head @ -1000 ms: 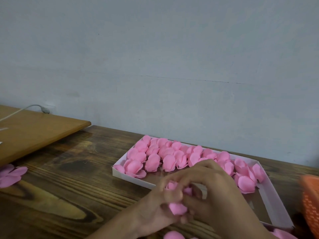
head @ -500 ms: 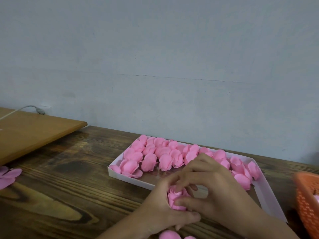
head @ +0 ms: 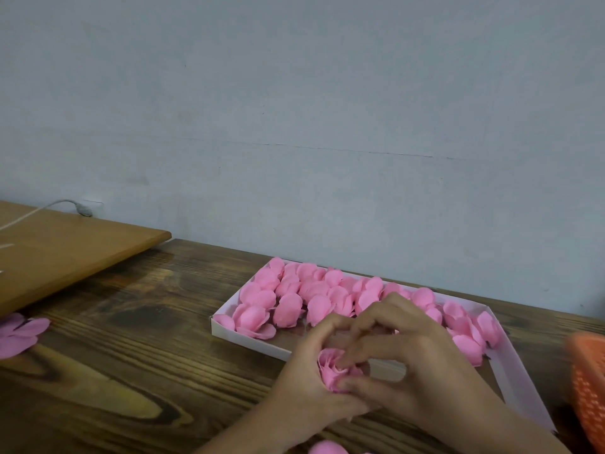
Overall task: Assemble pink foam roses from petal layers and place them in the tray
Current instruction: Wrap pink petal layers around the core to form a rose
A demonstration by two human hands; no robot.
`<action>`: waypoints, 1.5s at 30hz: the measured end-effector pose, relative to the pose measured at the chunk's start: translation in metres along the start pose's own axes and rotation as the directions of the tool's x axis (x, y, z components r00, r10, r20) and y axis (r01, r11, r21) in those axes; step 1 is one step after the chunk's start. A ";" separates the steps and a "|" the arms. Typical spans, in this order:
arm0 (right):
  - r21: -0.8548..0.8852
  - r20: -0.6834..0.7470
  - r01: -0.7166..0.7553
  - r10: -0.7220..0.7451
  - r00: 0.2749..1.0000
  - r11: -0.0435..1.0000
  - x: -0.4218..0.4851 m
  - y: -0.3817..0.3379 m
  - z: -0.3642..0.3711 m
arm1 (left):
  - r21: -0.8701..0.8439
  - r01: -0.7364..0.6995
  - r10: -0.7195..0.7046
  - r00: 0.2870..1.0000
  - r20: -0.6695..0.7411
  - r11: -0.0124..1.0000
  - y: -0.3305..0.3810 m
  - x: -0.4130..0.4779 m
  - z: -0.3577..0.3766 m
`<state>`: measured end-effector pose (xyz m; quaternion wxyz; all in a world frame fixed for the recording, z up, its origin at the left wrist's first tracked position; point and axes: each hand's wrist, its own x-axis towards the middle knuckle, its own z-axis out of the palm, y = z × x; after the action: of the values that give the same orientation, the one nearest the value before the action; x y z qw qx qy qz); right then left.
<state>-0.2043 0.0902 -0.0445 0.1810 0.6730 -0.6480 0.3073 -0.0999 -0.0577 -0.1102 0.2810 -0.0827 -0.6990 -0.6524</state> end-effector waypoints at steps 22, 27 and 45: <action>0.511 0.103 -0.569 0.611 0.785 0.644 -0.015 -0.035 0.057 | -0.573 0.129 -0.309 0.924 -0.227 0.809 0.013 0.003 0.007; 0.646 0.090 -0.533 0.639 0.764 0.546 -0.013 -0.031 0.057 | -0.563 0.174 -0.276 0.956 -0.102 0.808 0.019 0.002 0.002; 0.878 0.446 -0.463 0.563 0.695 -0.123 -0.004 -0.034 0.059 | -0.395 0.324 -0.209 0.929 0.307 0.860 0.034 -0.004 -0.012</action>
<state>-0.1603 0.0586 -0.0853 -0.4059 0.2973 -0.4855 0.7150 -0.0770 -0.0634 -0.0825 0.0698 -0.1285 -0.5685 -0.8096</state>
